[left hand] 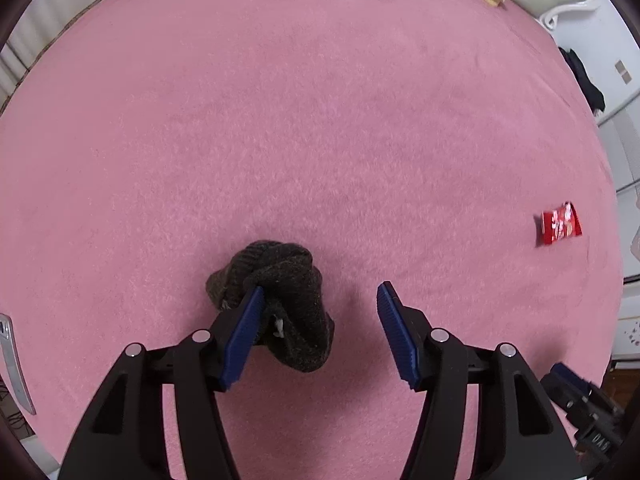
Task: Collect trash
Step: 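Grasp the black sock with the left tool, then grasp the red candy wrapper with the right tool while the left tool holds the sock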
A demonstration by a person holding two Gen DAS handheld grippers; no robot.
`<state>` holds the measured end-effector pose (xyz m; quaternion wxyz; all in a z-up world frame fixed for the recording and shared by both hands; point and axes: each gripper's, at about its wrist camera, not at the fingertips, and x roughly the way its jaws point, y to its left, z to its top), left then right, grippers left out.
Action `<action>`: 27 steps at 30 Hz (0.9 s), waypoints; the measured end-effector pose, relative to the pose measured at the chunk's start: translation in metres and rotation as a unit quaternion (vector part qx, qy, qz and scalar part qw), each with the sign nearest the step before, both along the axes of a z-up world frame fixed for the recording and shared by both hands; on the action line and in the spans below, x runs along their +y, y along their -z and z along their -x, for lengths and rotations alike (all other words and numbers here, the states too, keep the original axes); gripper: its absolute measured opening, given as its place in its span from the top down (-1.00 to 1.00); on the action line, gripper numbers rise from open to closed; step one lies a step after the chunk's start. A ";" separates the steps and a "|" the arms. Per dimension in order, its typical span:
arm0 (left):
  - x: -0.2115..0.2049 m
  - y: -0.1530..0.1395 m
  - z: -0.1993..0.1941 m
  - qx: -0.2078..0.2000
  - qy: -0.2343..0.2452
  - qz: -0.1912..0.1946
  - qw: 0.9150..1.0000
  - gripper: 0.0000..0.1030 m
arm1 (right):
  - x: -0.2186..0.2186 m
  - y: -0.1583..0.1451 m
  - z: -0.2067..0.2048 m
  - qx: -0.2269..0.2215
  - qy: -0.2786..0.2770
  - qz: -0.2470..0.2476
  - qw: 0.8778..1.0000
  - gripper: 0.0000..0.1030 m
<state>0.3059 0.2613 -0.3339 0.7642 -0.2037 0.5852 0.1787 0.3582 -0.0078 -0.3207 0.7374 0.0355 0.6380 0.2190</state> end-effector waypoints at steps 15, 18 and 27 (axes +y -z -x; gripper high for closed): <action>0.021 0.021 0.028 0.032 -0.033 -0.011 0.999 -0.19 | 0.003 -0.003 -0.004 0.001 -0.006 -0.012 1.000 -0.10; 0.029 0.029 0.028 0.035 -0.047 0.010 0.998 0.08 | 0.004 -0.003 -0.003 0.001 -0.009 -0.011 1.000 -0.10; 0.024 0.017 0.011 0.010 -0.029 0.029 0.999 0.35 | 0.001 -0.003 -0.010 0.001 -0.007 -0.008 1.000 -0.10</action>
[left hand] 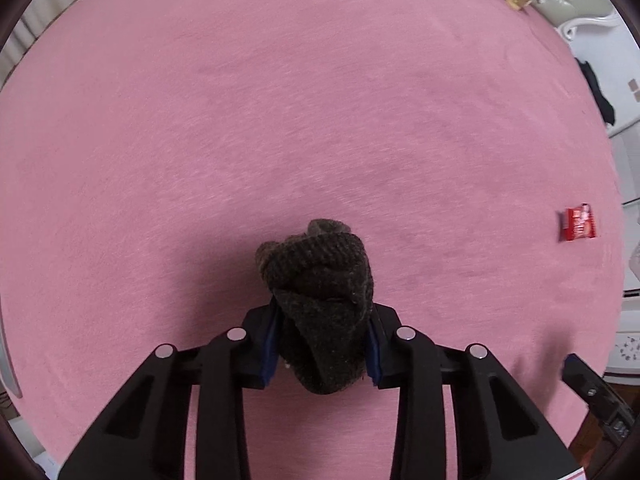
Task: Collect trash
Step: 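Grasp the red candy wrapper with the right tool while the left tool holds the sock, then carry the sock and wrapper to the yellow bin and open both tools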
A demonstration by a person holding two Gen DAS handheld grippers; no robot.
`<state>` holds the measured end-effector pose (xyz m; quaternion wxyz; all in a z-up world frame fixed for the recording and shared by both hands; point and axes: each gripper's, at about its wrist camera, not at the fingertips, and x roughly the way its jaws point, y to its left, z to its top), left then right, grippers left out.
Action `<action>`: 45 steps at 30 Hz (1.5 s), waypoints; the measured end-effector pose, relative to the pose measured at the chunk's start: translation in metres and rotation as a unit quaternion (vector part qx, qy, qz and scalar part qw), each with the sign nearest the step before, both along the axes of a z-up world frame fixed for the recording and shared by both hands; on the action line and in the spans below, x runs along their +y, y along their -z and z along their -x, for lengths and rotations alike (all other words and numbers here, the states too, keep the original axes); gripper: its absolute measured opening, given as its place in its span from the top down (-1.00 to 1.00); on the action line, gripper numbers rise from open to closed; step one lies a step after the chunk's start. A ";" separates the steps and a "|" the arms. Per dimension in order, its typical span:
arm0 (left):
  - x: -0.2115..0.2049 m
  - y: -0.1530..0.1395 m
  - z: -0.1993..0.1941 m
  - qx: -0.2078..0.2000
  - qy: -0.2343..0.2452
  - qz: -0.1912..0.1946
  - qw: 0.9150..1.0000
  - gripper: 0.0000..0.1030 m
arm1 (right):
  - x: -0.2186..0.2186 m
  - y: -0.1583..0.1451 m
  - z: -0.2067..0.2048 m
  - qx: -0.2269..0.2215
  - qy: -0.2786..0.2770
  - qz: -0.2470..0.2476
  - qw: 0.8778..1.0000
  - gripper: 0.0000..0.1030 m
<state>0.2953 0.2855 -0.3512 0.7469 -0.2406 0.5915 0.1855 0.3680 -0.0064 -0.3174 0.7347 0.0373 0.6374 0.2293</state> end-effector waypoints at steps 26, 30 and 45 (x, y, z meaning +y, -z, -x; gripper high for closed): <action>-0.098 -0.014 -0.144 -0.052 0.099 0.033 0.993 0.34 | -0.019 0.048 -0.137 0.075 0.228 -0.029 0.970 0.28; -0.099 -0.010 -0.135 -0.043 0.103 0.032 0.993 0.35 | -0.016 0.042 -0.124 0.045 0.209 -0.025 0.977 0.53; -0.163 -0.015 -0.037 -0.026 0.103 0.089 0.990 0.35 | -0.104 0.000 0.021 0.009 0.088 -0.002 0.996 0.56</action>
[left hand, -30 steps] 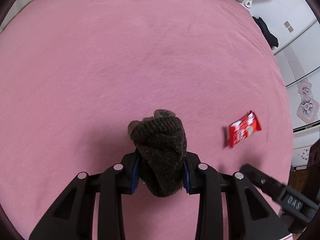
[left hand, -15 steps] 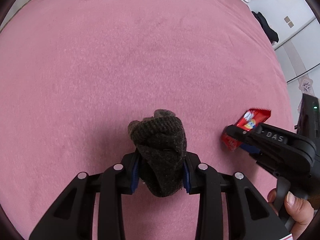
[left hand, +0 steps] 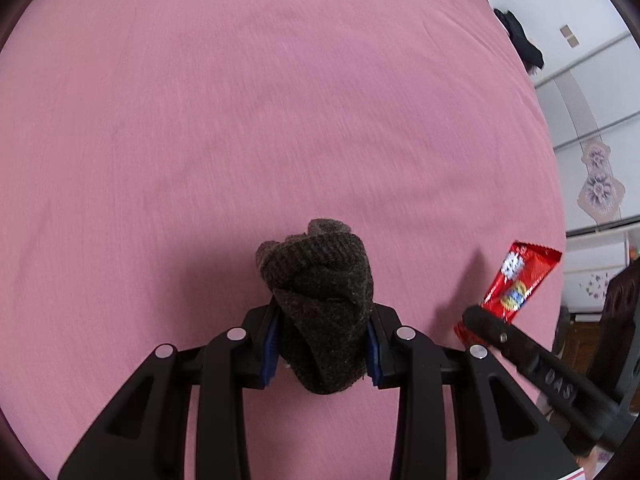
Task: Collect trash
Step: 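Carry the sock and wrapper to the yellow bin and open both tools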
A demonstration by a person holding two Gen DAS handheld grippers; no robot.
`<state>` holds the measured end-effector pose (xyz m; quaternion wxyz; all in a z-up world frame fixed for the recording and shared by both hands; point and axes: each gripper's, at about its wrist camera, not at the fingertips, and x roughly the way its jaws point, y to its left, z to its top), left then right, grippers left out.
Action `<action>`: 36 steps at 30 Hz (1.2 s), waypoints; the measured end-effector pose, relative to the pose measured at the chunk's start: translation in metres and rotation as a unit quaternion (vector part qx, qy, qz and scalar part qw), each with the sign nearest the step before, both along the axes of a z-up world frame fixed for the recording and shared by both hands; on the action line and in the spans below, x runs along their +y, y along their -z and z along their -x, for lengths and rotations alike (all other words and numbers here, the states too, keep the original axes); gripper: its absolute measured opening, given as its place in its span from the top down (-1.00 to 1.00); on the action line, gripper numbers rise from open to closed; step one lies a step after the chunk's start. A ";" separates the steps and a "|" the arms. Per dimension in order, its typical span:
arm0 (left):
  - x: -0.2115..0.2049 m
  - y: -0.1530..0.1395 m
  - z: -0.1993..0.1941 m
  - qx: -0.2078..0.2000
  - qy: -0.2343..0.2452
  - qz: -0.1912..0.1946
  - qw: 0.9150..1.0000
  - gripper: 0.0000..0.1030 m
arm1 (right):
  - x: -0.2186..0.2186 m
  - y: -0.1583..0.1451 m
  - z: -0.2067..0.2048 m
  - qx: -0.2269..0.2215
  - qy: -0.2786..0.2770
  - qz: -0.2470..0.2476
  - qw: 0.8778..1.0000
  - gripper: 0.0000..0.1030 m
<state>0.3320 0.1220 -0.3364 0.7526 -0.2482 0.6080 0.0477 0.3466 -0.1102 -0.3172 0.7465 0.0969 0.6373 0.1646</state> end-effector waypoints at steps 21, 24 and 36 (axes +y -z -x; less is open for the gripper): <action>-0.222 -0.025 0.154 0.037 0.160 0.031 0.986 0.35 | -0.200 -0.059 0.204 0.007 0.077 -0.020 0.997 0.55; -0.265 -0.031 0.167 0.038 0.196 0.031 0.979 0.35 | -0.227 -0.070 0.218 0.000 0.092 -0.016 0.996 0.55; -0.432 -0.054 0.164 0.029 0.282 0.033 0.958 0.35 | -0.363 -0.099 0.235 -0.017 0.143 -0.008 0.989 0.54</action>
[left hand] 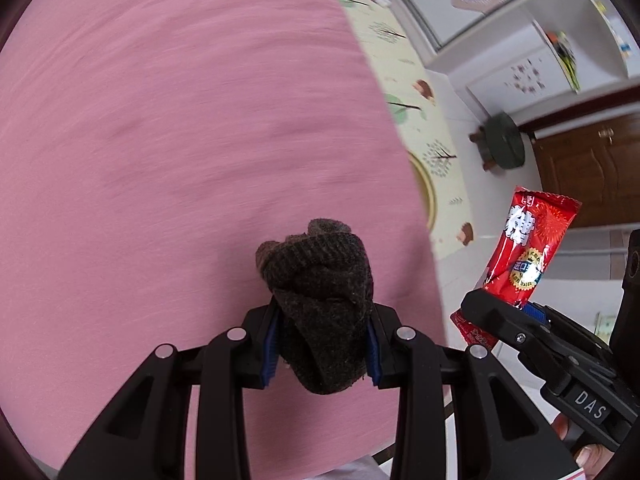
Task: Collect trash
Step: 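Carry the sock and wrapper to the yellow bin and open both tools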
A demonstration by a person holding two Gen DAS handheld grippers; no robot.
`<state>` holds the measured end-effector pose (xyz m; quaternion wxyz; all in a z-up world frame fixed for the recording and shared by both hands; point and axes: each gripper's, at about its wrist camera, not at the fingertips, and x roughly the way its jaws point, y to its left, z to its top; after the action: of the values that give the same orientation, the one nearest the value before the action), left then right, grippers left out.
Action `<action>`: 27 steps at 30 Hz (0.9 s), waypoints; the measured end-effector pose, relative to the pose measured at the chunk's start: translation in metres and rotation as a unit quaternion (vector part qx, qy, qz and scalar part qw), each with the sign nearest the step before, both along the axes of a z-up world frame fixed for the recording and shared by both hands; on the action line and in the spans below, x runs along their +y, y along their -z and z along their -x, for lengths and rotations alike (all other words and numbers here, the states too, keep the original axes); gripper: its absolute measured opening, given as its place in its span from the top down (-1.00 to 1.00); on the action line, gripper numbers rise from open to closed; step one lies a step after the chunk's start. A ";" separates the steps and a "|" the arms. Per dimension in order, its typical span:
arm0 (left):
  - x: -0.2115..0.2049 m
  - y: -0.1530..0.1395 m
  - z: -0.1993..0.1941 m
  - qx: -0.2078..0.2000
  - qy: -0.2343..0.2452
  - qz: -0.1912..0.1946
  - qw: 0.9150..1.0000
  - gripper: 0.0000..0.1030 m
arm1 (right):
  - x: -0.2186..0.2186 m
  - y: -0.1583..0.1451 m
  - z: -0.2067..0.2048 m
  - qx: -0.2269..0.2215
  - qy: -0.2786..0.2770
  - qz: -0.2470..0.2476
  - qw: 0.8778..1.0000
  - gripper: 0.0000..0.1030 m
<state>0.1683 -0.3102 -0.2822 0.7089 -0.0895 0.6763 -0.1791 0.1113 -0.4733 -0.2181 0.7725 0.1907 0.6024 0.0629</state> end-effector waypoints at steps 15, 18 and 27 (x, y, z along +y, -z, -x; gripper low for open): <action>-0.170 0.013 -0.035 0.010 0.097 0.023 0.995 0.34 | -0.153 0.000 -0.010 0.000 0.083 0.021 0.996 0.54; -0.201 0.018 -0.048 0.010 0.115 0.030 0.993 0.31 | -0.179 0.005 -0.016 0.004 0.097 0.025 0.995 0.53; -0.239 0.016 -0.095 -0.007 0.112 0.045 0.993 -0.68 | -0.224 0.011 -0.042 0.003 0.119 0.052 0.992 0.07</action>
<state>0.2637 -0.5495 -0.2982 0.6848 -0.0436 0.6680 -0.2880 0.1537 -0.6972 -0.2291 0.7818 0.2207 0.5800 -0.0612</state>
